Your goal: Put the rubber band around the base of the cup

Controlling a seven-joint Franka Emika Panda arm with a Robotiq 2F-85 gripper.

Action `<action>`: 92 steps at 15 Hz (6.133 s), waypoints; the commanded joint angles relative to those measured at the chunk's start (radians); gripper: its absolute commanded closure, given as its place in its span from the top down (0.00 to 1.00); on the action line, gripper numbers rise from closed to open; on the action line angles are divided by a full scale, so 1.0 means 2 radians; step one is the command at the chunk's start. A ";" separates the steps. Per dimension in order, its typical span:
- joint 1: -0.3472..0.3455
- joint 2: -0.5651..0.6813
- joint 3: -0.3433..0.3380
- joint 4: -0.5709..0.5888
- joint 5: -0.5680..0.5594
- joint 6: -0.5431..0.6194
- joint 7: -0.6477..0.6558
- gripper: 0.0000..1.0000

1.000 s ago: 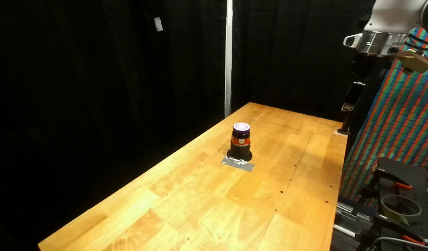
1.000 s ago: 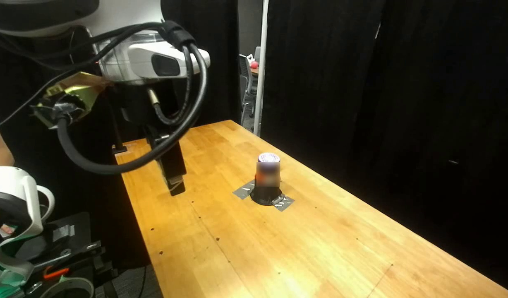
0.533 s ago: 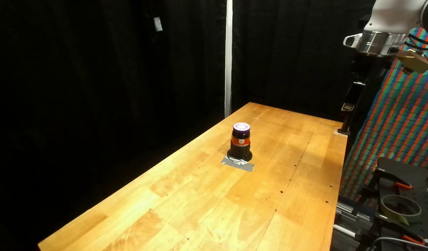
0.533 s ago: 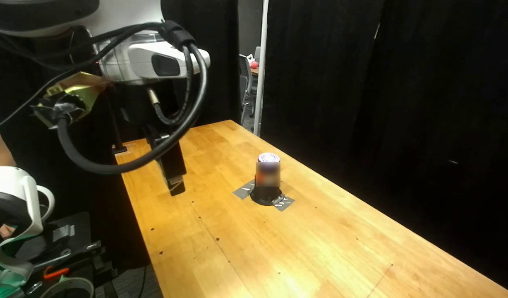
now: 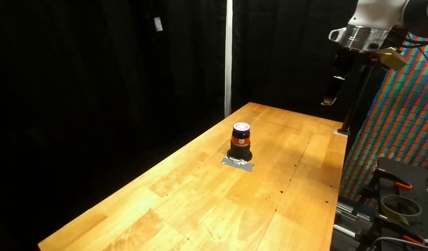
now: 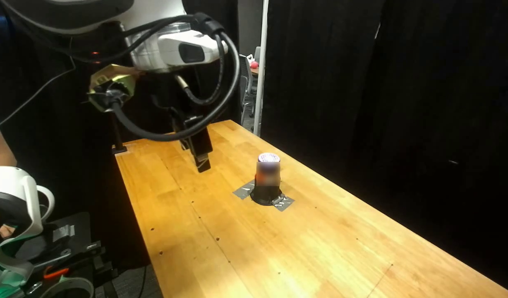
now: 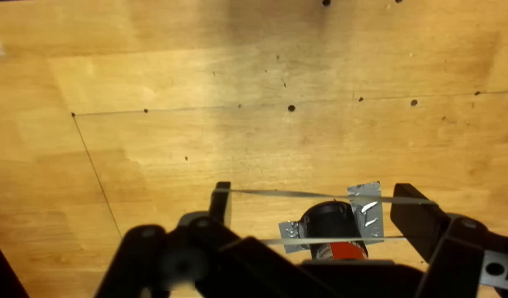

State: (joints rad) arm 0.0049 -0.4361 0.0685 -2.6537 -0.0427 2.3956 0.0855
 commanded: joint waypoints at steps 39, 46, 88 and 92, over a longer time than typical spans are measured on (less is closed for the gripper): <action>0.042 0.514 -0.003 0.470 0.003 0.028 -0.034 1.00; 0.048 0.531 -0.008 0.489 -0.001 0.007 -0.023 1.00; -0.058 0.381 0.105 0.067 0.034 0.581 -0.033 0.11; -0.091 0.398 0.125 0.043 -0.005 0.677 -0.007 0.09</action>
State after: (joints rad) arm -0.1218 0.3463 0.2847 -2.5248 0.0085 3.6207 0.0251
